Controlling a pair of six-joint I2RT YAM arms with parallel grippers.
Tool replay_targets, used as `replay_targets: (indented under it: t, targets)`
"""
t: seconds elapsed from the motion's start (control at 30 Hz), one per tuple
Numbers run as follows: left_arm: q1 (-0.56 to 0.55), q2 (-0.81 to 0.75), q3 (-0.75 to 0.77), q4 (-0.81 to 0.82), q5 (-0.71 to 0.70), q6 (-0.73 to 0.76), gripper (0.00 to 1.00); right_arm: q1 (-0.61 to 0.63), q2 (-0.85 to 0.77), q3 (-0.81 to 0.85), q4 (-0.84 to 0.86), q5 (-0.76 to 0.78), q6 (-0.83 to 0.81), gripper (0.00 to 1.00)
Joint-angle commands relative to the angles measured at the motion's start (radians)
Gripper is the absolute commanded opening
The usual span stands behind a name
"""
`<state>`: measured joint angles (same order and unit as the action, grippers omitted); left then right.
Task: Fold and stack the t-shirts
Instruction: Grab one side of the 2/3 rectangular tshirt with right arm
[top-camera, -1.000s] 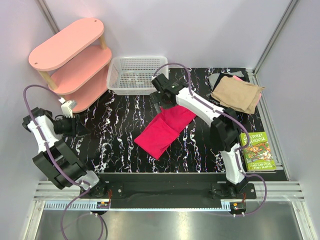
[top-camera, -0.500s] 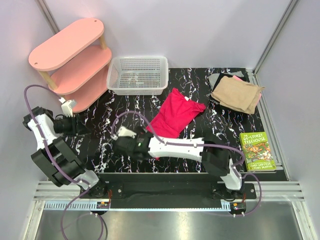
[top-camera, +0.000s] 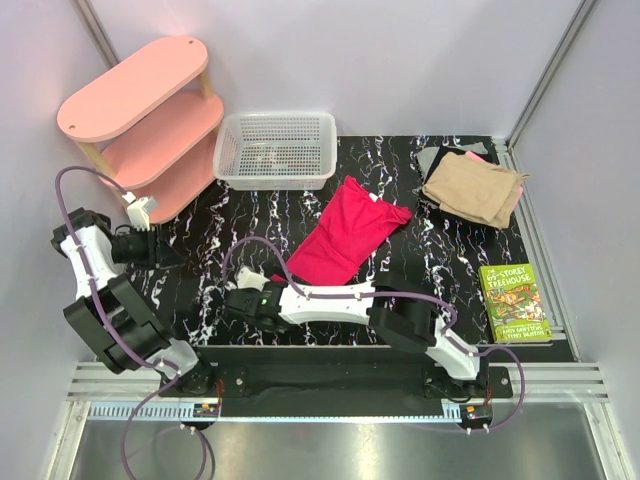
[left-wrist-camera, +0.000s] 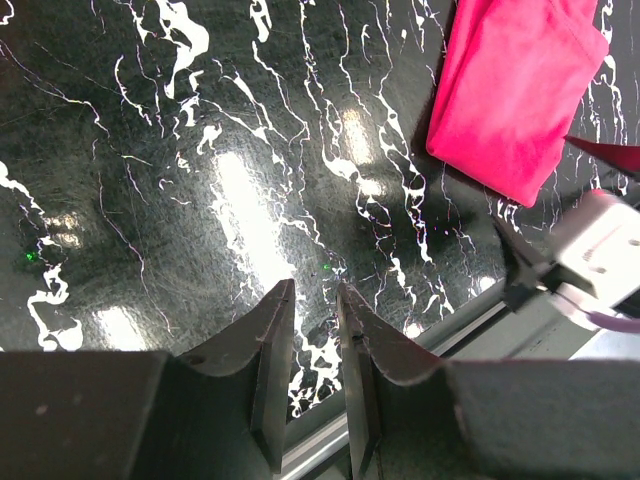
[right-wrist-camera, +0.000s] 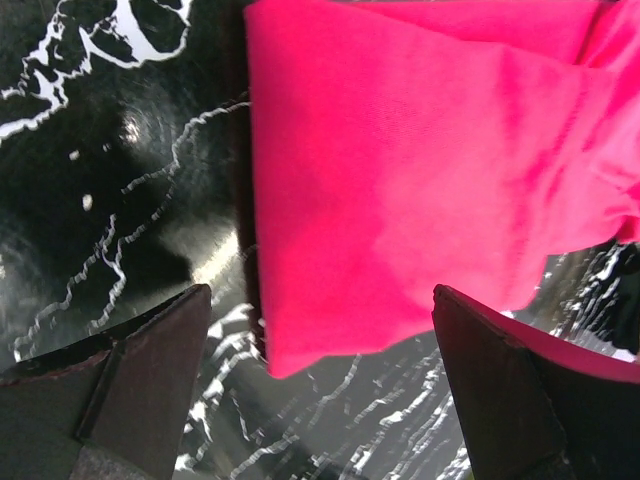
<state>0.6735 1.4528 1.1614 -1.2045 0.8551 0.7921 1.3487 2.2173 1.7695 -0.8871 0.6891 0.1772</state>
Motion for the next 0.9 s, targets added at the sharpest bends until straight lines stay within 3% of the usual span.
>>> replay_targets:
  t: [0.0, 0.17, 0.43, 0.7, 0.83, 0.87]
  targets:
    - [-0.002, -0.039, 0.009, 0.016, -0.008, -0.001, 0.28, 0.010, 0.031, 0.062, 0.017, 0.000, 0.074, 0.98]
    - [-0.002, -0.034, 0.026, 0.011, -0.002, -0.002, 0.28, 0.012, 0.056, 0.064, 0.020, 0.021, 0.094, 0.97]
    - [-0.002, -0.035, 0.037, 0.003, -0.004, -0.002, 0.28, -0.032, 0.070, 0.002, 0.037, 0.043, 0.142, 0.81]
    - [-0.005, -0.034, 0.050, -0.003, 0.001, -0.005, 0.28, -0.048, 0.082, -0.071, 0.070, 0.044, 0.162, 0.71]
    - [-0.006, -0.034, 0.047, -0.004, -0.005, -0.004, 0.28, -0.049, 0.088, -0.071, 0.080, 0.015, 0.160, 0.56]
    - [-0.006, -0.034, 0.047, -0.003, -0.005, -0.002, 0.28, -0.049, 0.087, -0.071, 0.086, 0.007, 0.166, 0.44]
